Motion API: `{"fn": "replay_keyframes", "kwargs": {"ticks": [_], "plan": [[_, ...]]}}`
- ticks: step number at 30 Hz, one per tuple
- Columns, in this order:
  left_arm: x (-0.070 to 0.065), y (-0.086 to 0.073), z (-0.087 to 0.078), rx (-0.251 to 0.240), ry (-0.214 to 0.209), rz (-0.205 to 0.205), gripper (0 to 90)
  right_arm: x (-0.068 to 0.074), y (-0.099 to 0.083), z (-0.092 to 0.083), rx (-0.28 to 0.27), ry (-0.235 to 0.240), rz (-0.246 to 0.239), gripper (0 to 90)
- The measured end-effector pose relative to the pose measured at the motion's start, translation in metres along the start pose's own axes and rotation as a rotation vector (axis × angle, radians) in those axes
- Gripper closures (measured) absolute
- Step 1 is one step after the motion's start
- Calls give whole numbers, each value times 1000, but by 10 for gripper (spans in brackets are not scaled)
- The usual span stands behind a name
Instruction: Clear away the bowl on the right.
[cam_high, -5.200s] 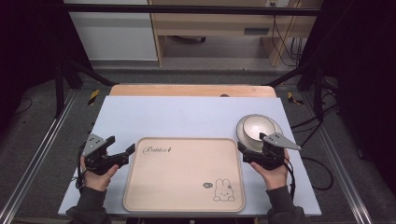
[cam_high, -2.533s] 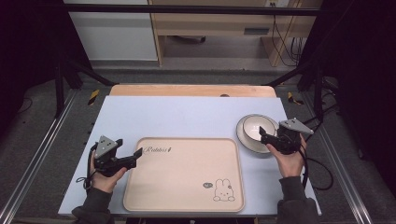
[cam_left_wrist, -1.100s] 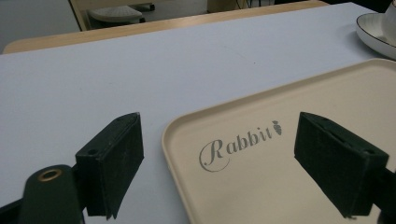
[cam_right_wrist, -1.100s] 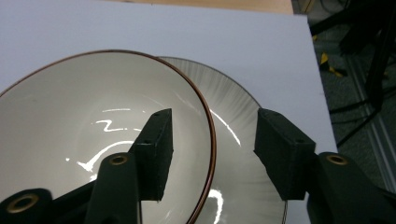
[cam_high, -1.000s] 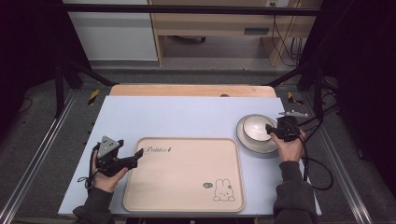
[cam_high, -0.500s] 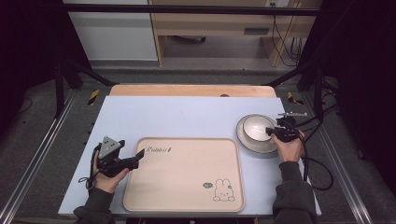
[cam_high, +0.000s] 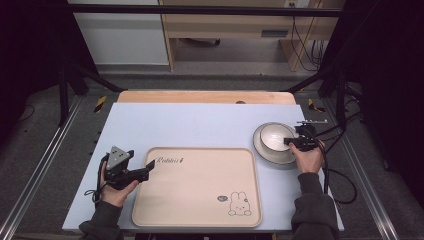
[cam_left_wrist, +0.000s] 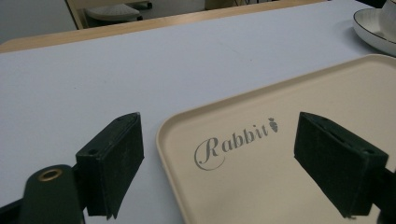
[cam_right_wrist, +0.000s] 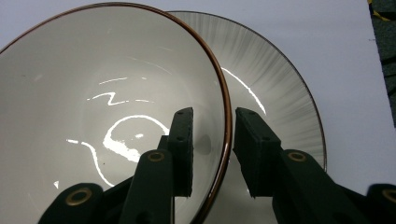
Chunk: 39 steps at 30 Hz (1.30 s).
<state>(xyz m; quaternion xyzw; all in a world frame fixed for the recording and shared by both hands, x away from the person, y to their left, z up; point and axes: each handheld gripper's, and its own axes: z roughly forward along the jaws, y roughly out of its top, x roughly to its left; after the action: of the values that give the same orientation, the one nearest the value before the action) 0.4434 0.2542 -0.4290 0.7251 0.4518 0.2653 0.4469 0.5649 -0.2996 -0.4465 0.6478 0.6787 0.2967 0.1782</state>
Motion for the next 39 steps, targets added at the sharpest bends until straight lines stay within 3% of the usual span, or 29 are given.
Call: {"fn": "replay_keyframes", "kwargs": {"ticks": [11,12,16,18,29,39], "plan": [[0,-1,2,6,-5,-1,153,-1,1,0,11,37,30,763],[0,-1,2,6,-5,-1,153,-2,1,1,8,30,14,765],[0,-1,3,12,-6,2,153,-2,2,-1,15,40,58,778],[0,-1,3,14,-4,2,153,-4,1,-1,9,35,43,785],[-1,-1,4,14,-4,5,154,-6,2,-4,-4,40,70,825],[-1,-1,2,12,-6,7,154,-2,3,-9,-17,24,57,831]]}}
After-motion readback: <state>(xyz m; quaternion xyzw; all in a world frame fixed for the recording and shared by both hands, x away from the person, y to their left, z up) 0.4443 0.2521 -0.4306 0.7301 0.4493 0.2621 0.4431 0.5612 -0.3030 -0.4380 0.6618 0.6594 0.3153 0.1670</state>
